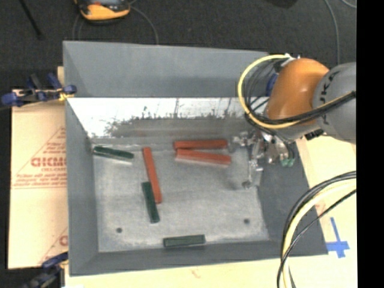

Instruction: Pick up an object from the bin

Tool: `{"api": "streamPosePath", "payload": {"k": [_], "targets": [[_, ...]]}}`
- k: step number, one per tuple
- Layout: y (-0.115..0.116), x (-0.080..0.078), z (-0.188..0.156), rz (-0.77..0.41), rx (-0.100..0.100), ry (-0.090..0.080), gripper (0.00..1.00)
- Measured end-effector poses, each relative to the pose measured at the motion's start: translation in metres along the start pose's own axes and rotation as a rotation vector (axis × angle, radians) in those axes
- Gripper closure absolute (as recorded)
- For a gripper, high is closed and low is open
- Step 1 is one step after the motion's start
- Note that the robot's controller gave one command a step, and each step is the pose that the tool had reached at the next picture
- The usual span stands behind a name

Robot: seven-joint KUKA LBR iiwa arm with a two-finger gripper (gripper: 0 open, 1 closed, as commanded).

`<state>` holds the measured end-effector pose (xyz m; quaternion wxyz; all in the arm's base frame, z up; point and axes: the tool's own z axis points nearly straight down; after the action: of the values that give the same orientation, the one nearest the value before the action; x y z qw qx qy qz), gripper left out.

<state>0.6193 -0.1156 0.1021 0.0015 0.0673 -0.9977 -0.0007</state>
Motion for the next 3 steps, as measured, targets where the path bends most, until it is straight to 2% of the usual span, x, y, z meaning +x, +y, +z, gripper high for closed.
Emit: {"api": "streamPosePath", "payload": {"k": [1, 2, 3], "targets": [[0.005, -0.014, -0.001, 0.052, 0.002, -0.011, 0.0], [0.018, -0.031, 0.02, 0.305, 0.002, -0.011, 0.0], [0.038, -0.041, 0.02, 0.094, 0.005, -0.017, 1.0]]}}
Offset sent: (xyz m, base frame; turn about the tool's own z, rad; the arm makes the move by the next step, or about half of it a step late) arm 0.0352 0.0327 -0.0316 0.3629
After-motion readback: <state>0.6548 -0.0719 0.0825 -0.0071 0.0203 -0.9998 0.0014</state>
